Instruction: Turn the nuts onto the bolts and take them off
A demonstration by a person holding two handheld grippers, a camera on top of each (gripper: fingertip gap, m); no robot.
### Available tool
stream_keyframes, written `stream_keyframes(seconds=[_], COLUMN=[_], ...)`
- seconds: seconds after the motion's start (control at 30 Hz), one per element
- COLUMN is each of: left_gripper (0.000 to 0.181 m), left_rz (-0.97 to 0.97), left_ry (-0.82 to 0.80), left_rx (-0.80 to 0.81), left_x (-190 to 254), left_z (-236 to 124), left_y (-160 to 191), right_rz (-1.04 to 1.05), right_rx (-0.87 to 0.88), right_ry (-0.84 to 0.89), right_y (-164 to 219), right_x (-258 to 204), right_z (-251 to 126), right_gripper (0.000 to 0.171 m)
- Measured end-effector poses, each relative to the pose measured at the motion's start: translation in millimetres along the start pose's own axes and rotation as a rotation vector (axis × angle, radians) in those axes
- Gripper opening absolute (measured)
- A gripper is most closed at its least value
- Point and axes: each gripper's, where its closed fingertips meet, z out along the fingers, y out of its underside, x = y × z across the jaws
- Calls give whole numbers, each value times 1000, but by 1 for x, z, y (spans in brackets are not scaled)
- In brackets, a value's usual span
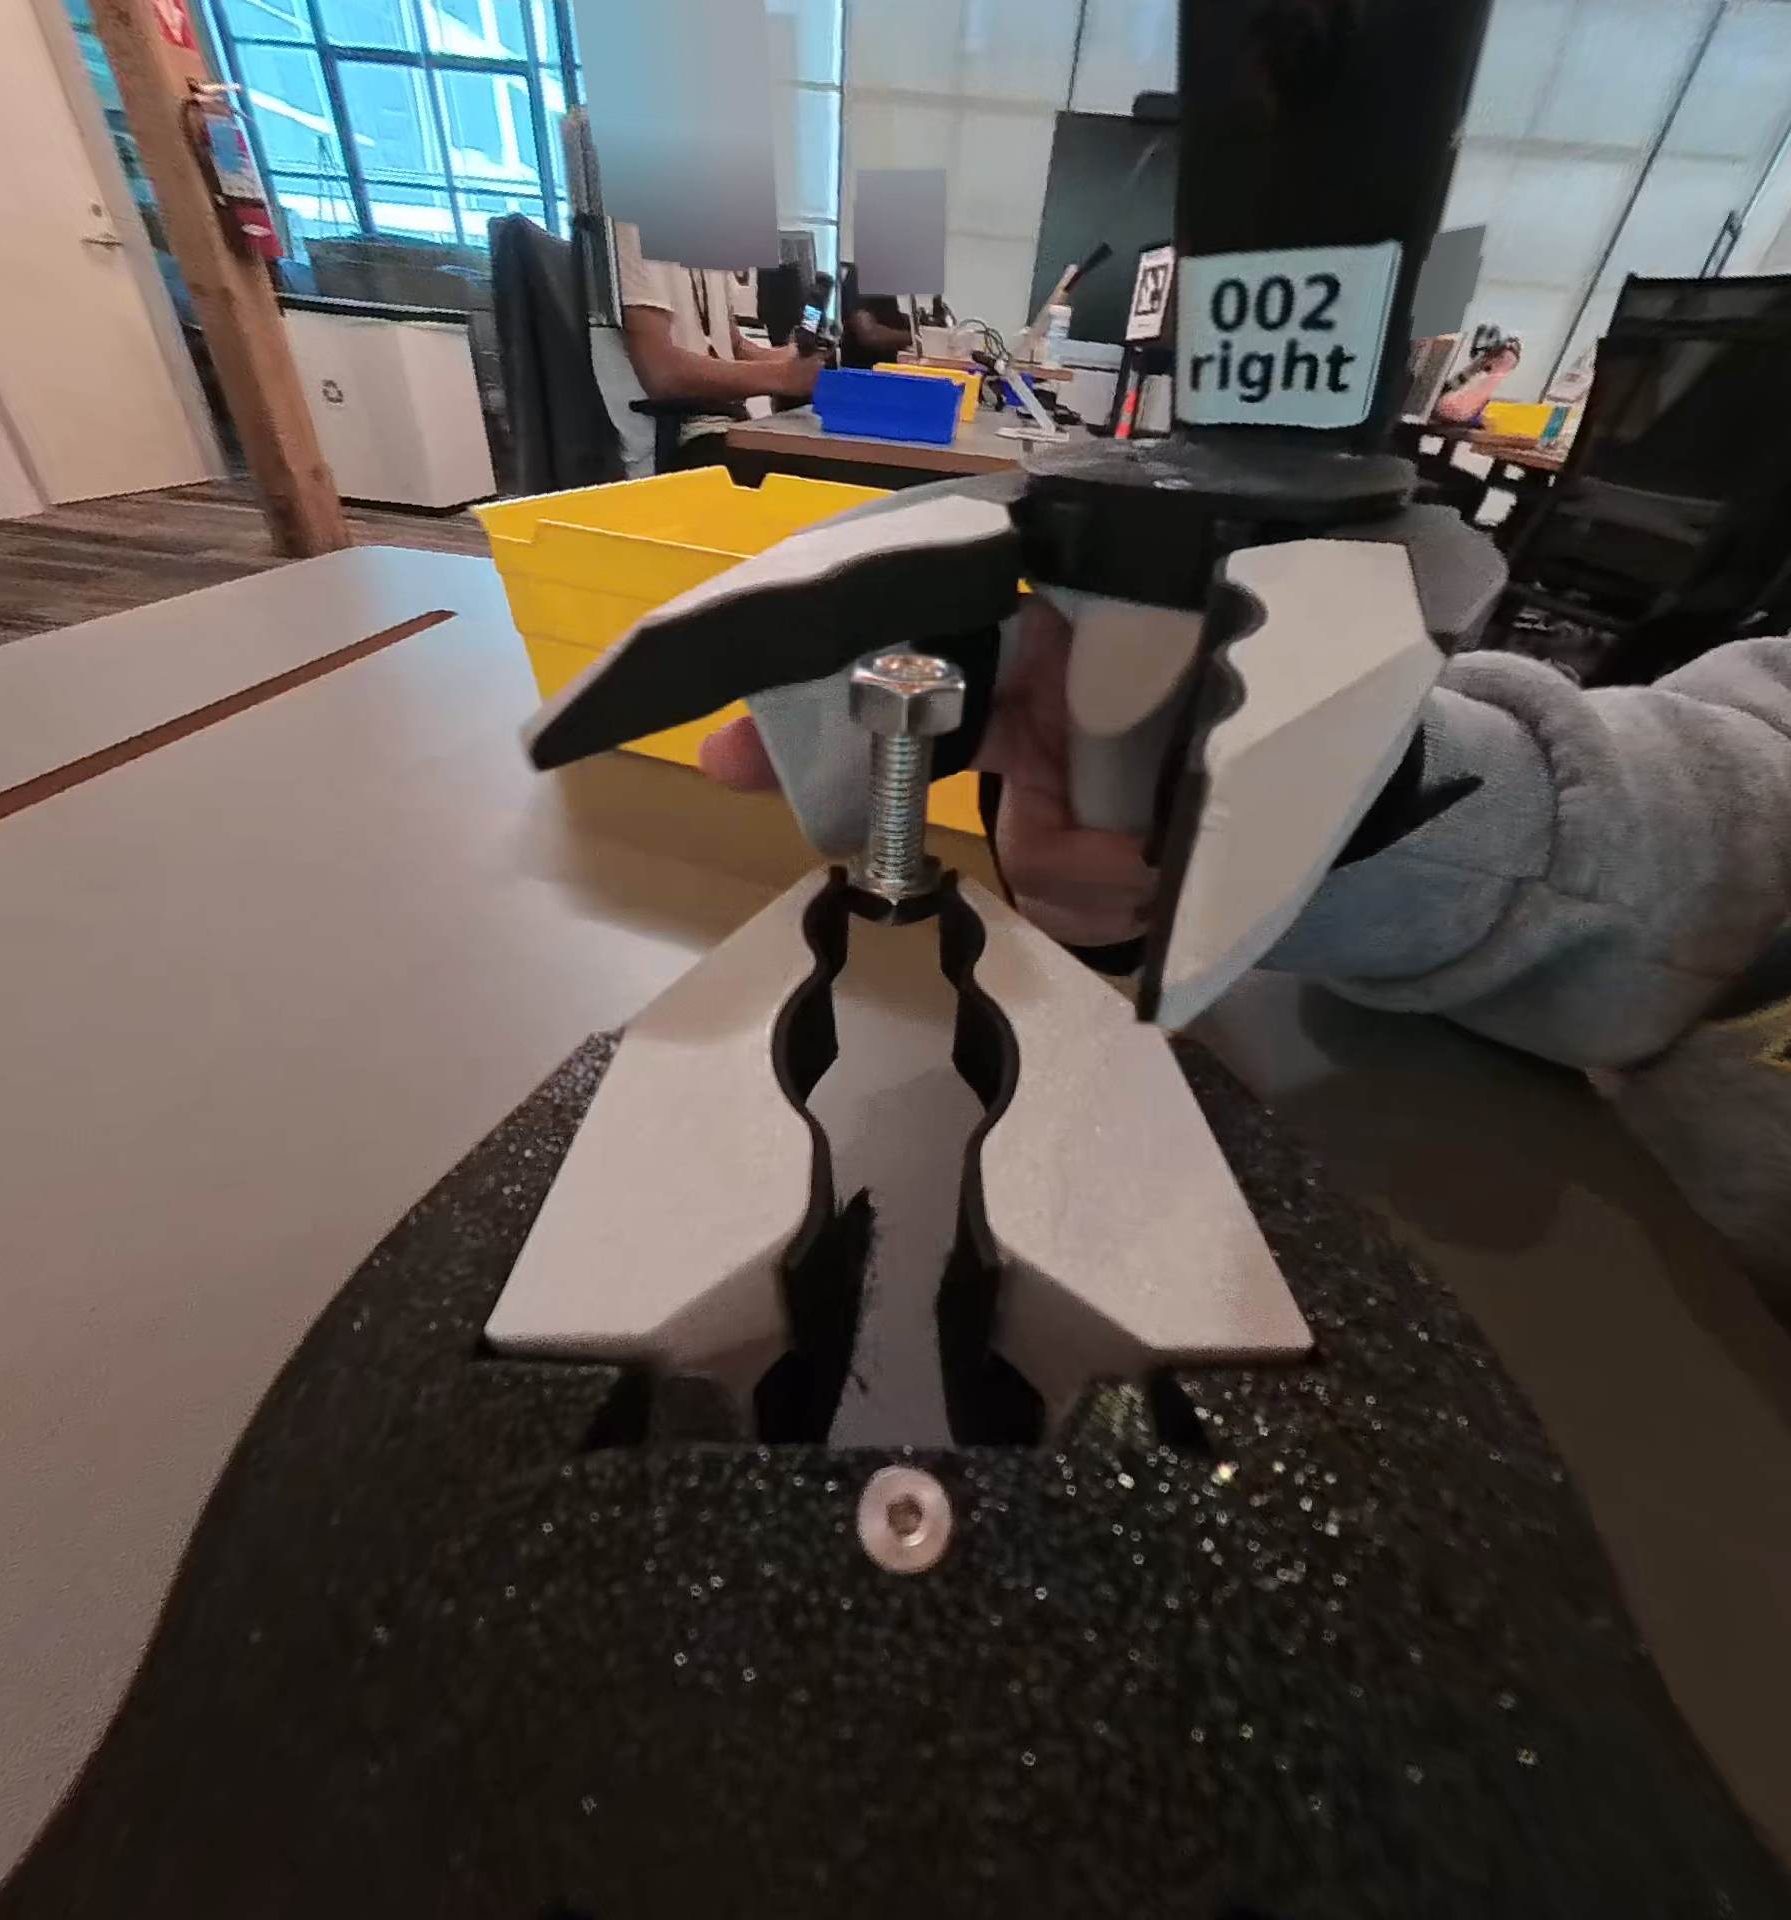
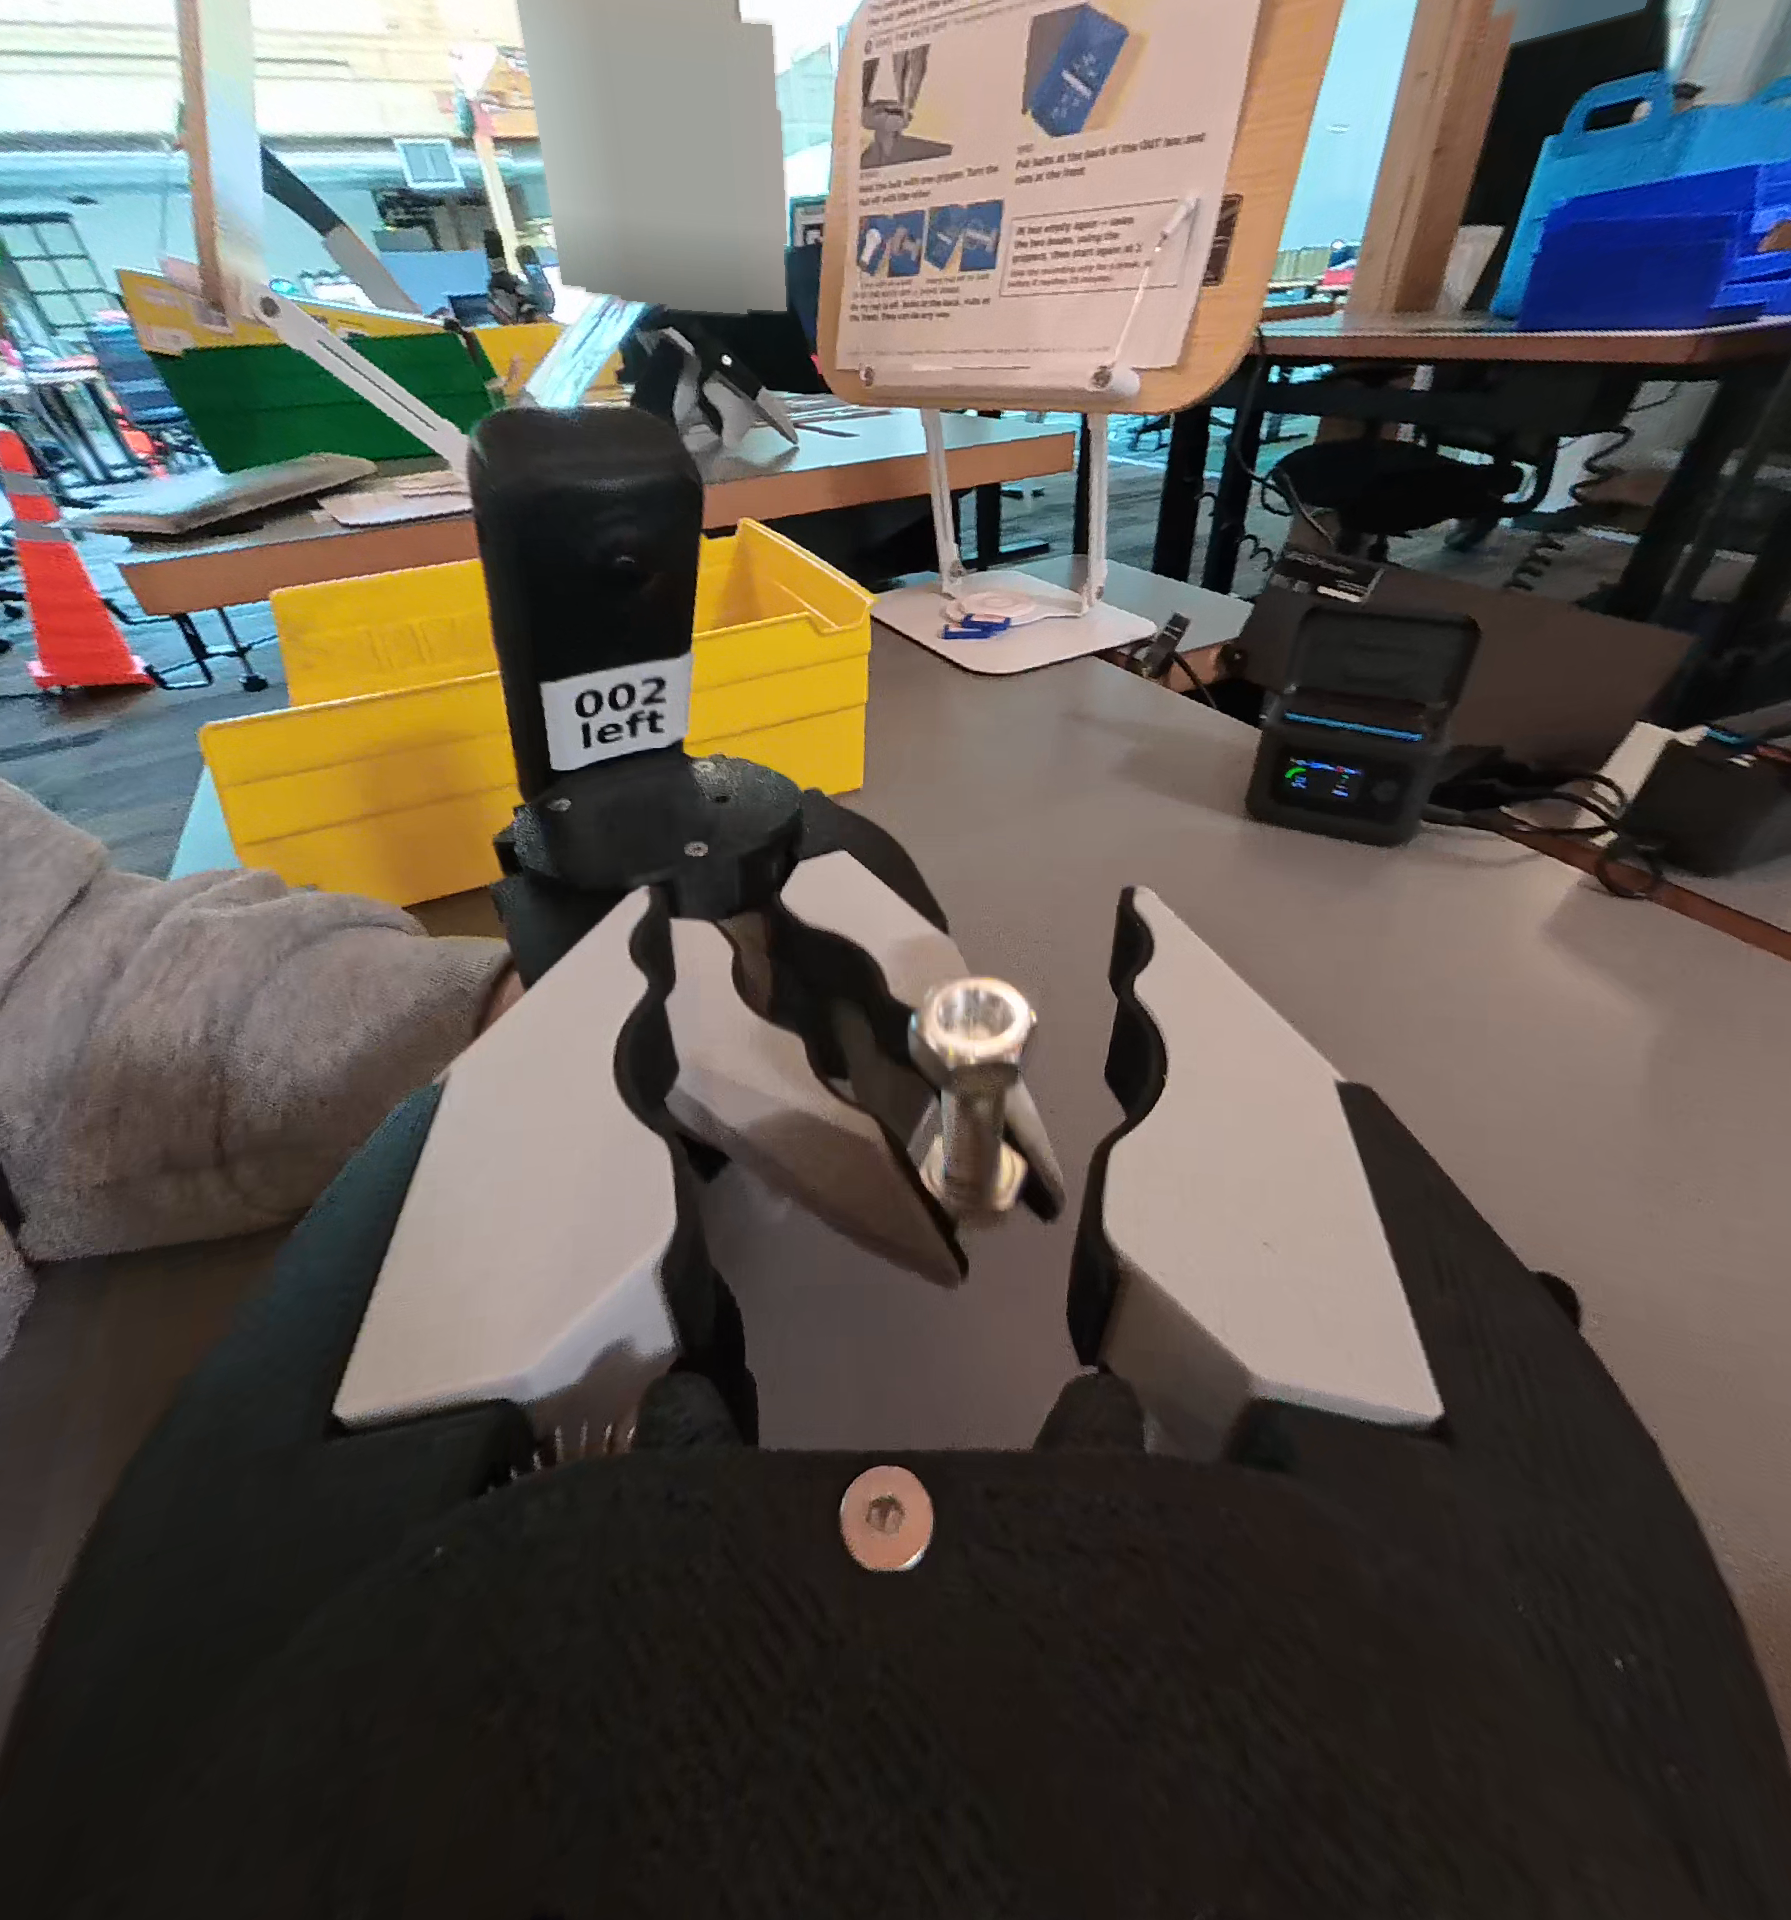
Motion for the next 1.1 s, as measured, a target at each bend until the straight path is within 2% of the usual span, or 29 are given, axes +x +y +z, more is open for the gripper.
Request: stream_keyframes(seconds=[0.17, 0.37, 0.43, 0.5, 0.6, 0.87, 0.97, 1.1], left_gripper=[15, 15, 15, 15, 15, 15, 15, 15], left_rz=[-25, -77, -91, -89, -53, -56, -61, -84], left_ry=[-14, -74, -80, -66, -30, -10, -34, -70], left_rx=[11, 29, 38, 35, 6, 13, 17, 28], left_x=[-4, -18, -21, -19, -10, -7, -11, -20], left_z=[-2, -9, -10, -10, -6, -5, -6, -11], left_y=[-1, -3, -4, -4, 0, -2, -2, -3], right_rz=[-9, -8, -11, -5, -13, -19, -14, -19], right_rx=[2, 8, 6, 21, 43, 22, 33, 59], right_ry=[-44, -10, -17, 11, 58, 7, 33, 60], right_y=[1, 4, 5, 4, -1, 3, 3, 3], right_x=[-10, -8, -9, -4, 5, -4, 0, 2], right_z=[0, -19, -27, -30, -25, -4, -11, -28], right_gripper=[80, 79, 70, 67, 67, 62, 60, 48])
